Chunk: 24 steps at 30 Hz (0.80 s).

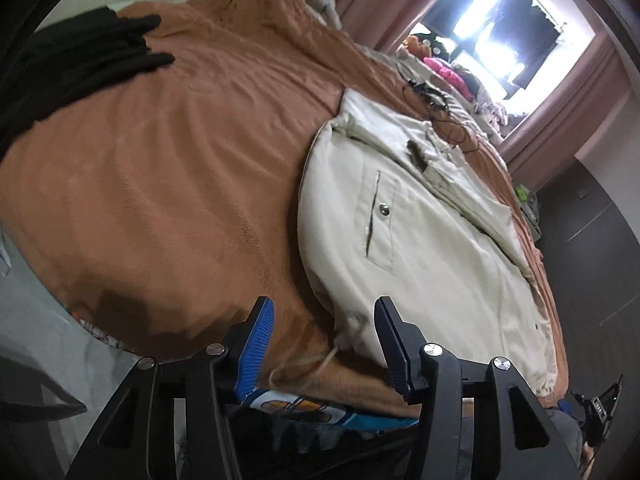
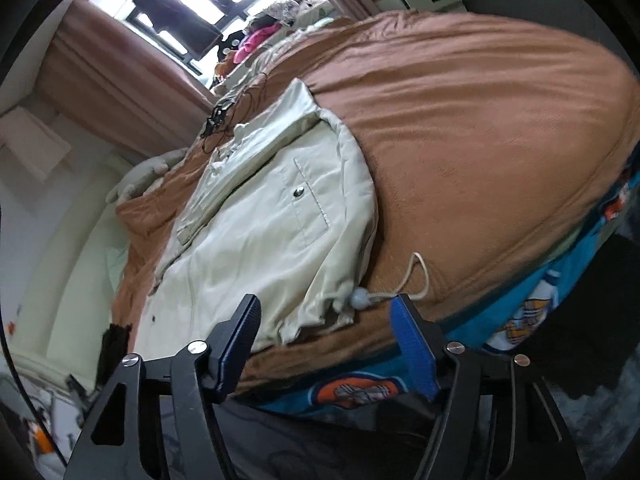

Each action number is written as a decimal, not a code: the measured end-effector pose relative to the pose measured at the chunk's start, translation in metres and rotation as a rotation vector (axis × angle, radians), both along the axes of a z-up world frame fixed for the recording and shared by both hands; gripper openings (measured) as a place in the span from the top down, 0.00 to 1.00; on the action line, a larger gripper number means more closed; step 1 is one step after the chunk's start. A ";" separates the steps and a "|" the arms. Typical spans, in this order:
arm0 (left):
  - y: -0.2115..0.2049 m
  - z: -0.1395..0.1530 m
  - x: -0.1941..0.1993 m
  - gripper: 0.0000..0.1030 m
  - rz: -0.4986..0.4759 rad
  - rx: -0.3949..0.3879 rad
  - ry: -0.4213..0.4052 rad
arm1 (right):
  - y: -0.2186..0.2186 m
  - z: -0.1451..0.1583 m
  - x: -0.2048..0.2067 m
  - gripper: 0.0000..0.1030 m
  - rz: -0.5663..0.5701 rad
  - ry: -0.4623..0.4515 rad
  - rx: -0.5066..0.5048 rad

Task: Fold large clothes

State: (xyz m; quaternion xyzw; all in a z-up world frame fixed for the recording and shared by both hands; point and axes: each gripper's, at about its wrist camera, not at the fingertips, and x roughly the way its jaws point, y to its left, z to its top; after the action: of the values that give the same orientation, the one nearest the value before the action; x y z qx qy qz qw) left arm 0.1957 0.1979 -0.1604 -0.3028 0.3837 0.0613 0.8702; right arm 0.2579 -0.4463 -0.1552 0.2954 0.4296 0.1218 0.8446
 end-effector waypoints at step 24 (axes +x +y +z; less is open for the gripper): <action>0.016 -0.034 0.104 0.62 -0.121 -0.067 0.118 | -0.002 -0.051 0.106 0.37 0.039 0.069 0.285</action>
State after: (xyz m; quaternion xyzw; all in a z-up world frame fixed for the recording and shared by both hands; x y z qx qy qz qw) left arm 0.2999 0.2143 -0.1944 -0.3039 0.4539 0.0137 0.8375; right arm 0.3639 -0.4482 -0.2067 0.4078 0.4422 0.1877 0.7765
